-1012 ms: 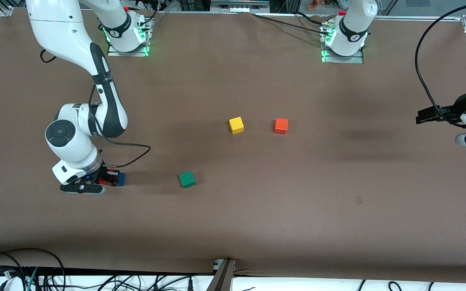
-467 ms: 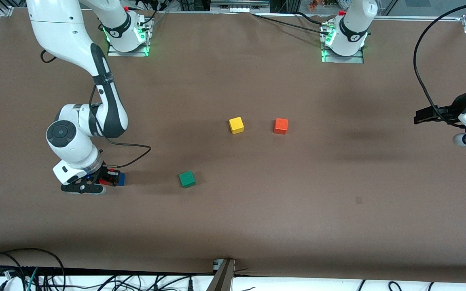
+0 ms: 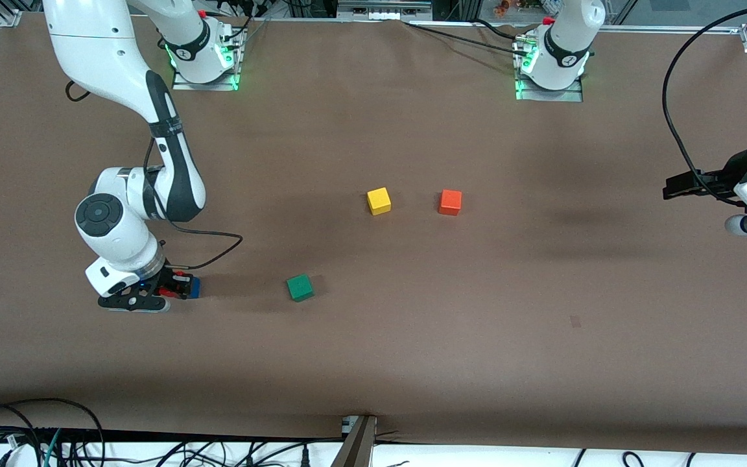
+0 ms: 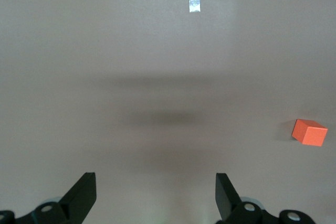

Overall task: Pass red block to right arm, stack on blue
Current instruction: 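Lower the red cube onto the blue cube with the right gripper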

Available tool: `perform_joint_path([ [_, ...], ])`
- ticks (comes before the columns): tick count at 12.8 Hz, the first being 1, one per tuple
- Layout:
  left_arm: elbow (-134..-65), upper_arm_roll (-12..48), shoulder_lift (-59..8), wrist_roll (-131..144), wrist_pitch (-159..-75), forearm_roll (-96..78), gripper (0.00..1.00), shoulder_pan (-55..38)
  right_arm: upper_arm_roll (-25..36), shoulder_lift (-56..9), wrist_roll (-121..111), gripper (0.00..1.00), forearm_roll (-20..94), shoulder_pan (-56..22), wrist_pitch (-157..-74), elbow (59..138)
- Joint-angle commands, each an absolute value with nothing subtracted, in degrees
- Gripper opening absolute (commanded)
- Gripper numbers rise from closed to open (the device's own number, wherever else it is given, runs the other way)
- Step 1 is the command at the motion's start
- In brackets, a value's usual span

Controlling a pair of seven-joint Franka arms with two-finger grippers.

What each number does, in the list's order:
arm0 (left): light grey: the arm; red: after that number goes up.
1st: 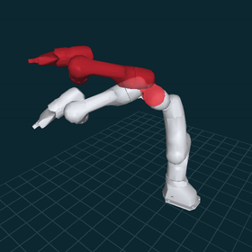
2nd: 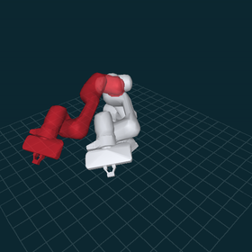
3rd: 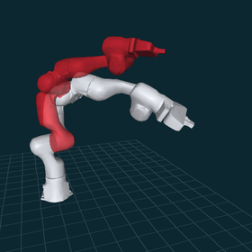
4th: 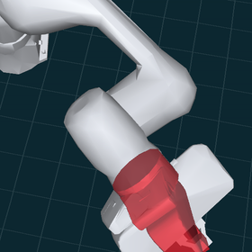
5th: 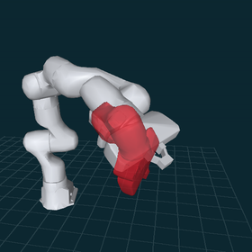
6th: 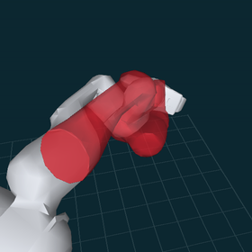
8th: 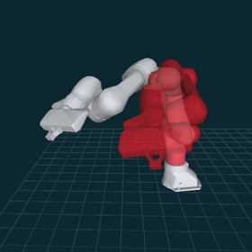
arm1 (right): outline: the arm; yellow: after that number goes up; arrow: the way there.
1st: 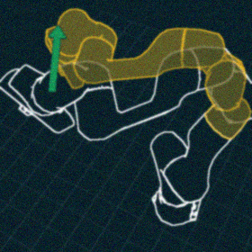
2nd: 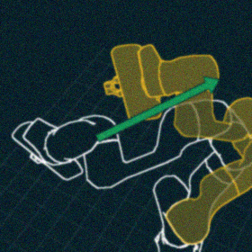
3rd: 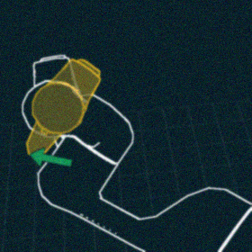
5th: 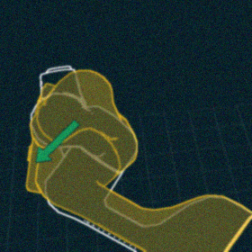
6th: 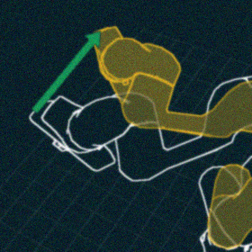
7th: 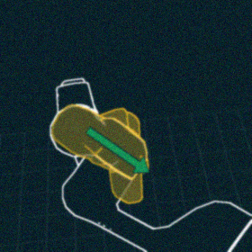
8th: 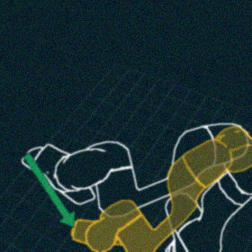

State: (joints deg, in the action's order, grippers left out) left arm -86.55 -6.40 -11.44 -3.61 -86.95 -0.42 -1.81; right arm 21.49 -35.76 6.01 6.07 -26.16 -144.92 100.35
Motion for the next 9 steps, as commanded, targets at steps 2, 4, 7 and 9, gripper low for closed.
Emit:
perform_joint_path([
  [2,-84.81,-6.50,-12.13,-3.60,-86.22,-1.32,1.00,-1.93,21.45,-36.56,6.24,0.90,7.73,-25.93,-145.81,99.41],
  [4,-84.81,-6.50,-12.13,-3.69,-86.22,-1.32,1.00,-1.85,21.45,-36.56,6.24,1.00,7.91,-26.02,-145.72,99.40],
  [7,-84.90,-6.50,-12.13,-3.60,-86.22,-1.32,1.00,-1.93,21.53,-35.86,5.63,1.00,8.00,-26.28,-145.29,99.23],
  [9,-84.81,-6.50,-12.13,-3.60,-86.22,-1.32,1.00,-1.93,21.71,-34.90,5.45,1.00,7.91,-26.19,-145.11,99.23],
])
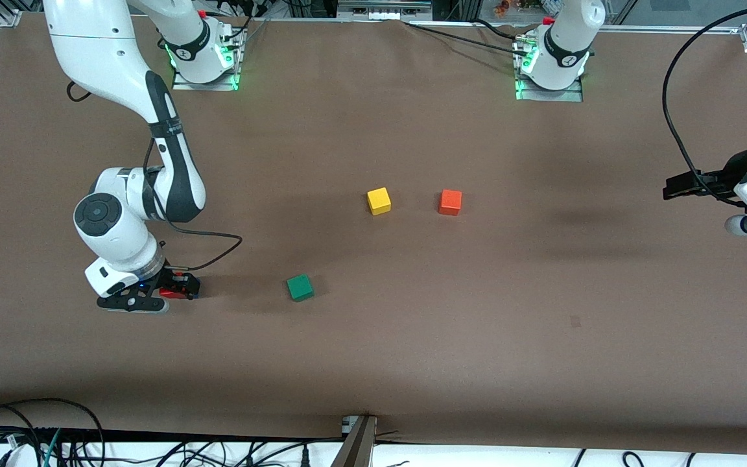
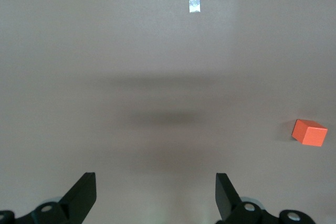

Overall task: Pass red block to right arm, stack on blue
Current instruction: 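Lower the red cube onto the blue cube with the right gripper, then open the right gripper and lift it off the stack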

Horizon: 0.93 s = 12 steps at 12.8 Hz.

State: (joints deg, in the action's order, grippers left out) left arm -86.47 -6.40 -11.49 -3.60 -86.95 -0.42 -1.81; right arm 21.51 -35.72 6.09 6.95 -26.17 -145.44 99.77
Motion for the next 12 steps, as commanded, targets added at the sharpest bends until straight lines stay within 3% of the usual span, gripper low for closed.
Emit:
perform_joint_path([
  [1,-84.81,-6.50,-12.13,-3.60,-86.22,-1.32,1.00,-2.02,21.88,-34.11,5.45,1.00,8.00,-26.37,-145.11,99.32],
  [4,-84.81,-6.50,-12.13,-3.69,-86.22,-1.32,1.00,-2.37,22.06,-31.30,5.36,1.00,8.00,-26.10,-143.45,99.32],
  [9,-84.81,-6.50,-12.13,-3.69,-86.22,-1.32,1.00,-2.37,22.94,-25.76,5.36,1.00,8.00,-26.10,-126.33,94.49],
  [12,-84.81,-6.50,-12.13,-3.78,-86.22,-1.23,1.00,-2.29,23.29,-22.25,5.45,1.00,7.82,-26.10,-121.65,93.96],
])
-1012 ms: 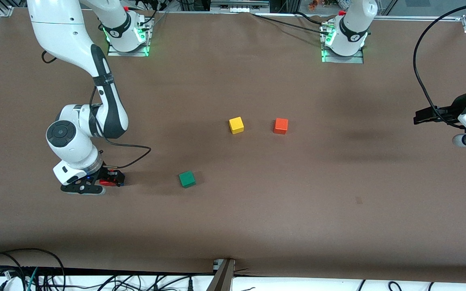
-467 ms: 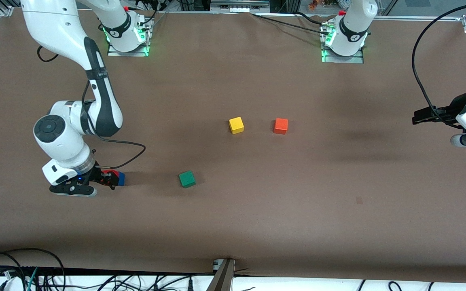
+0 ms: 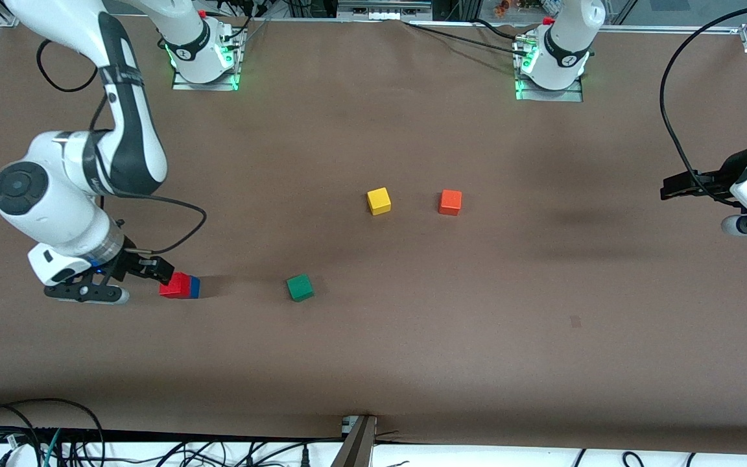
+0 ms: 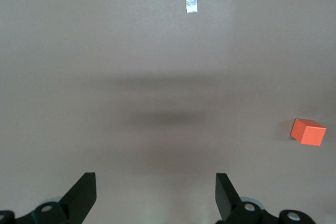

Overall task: Pass red block to right arm, stack on blue
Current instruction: 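Open the right gripper and lift it off the stack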

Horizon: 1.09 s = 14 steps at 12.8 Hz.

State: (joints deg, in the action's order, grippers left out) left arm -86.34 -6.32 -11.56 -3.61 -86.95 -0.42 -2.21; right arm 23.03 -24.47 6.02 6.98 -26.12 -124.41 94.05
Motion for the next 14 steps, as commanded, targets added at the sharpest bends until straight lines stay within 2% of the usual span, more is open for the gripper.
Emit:
perform_joint_path([
  [1,-84.81,-6.50,-12.13,-3.78,-86.22,-1.23,1.00,-2.29,23.29,-20.84,5.36,1.00,7.82,-26.10,-119.47,93.96],
  [8,-84.81,-6.50,-12.13,-3.78,-86.22,-1.32,1.00,-2.29,23.81,-7.31,6.15,1.00,7.03,-26.63,-100.13,94.39],
  [11,-84.81,-6.50,-12.13,-3.78,-86.22,-1.32,1.00,-2.29,22.86,-4.40,7.54,1.00,5.29,-24.80,-91.35,92.38],
  [12,-84.81,-6.50,-12.13,-3.78,-86.22,-1.23,1.00,-2.29,19.72,-3.18,8.52,1.00,4.32,-21.48,-88.62,92.37],
  [14,-84.81,-6.50,-12.13,-3.78,-86.22,-1.23,1.00,-2.29,8.58,0.25,8.61,1.00,3.43,-9.91,-87.63,93.77],
])
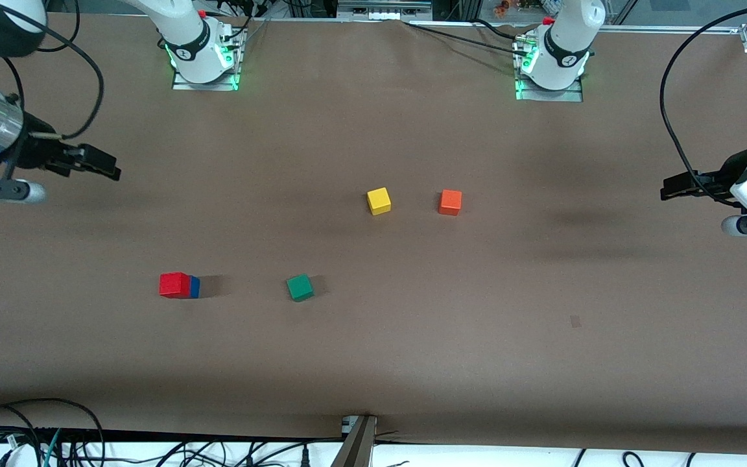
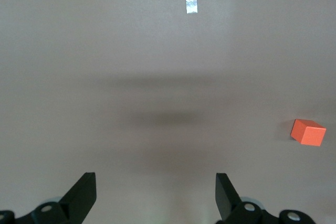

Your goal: Pass red block to right arm, stack on blue

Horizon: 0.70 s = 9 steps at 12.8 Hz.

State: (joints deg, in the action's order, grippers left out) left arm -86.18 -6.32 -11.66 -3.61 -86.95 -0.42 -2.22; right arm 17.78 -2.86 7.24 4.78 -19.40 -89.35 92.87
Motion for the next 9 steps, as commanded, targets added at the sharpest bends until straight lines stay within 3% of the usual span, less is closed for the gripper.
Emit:
perform_joint_path([
  [1,-84.81,-6.50,-12.13,-3.78,-86.22,-1.32,1.00,-2.37,5.57,0.61,8.53,1.00,3.17,-6.45,-87.54,94.04],
  [9,-84.81,-6.50,-12.13,-3.78,-86.22,-1.32,1.00,-2.37,5.62,-2.11,6.59,1.00,2.02,-4.57,-91.58,92.82],
])
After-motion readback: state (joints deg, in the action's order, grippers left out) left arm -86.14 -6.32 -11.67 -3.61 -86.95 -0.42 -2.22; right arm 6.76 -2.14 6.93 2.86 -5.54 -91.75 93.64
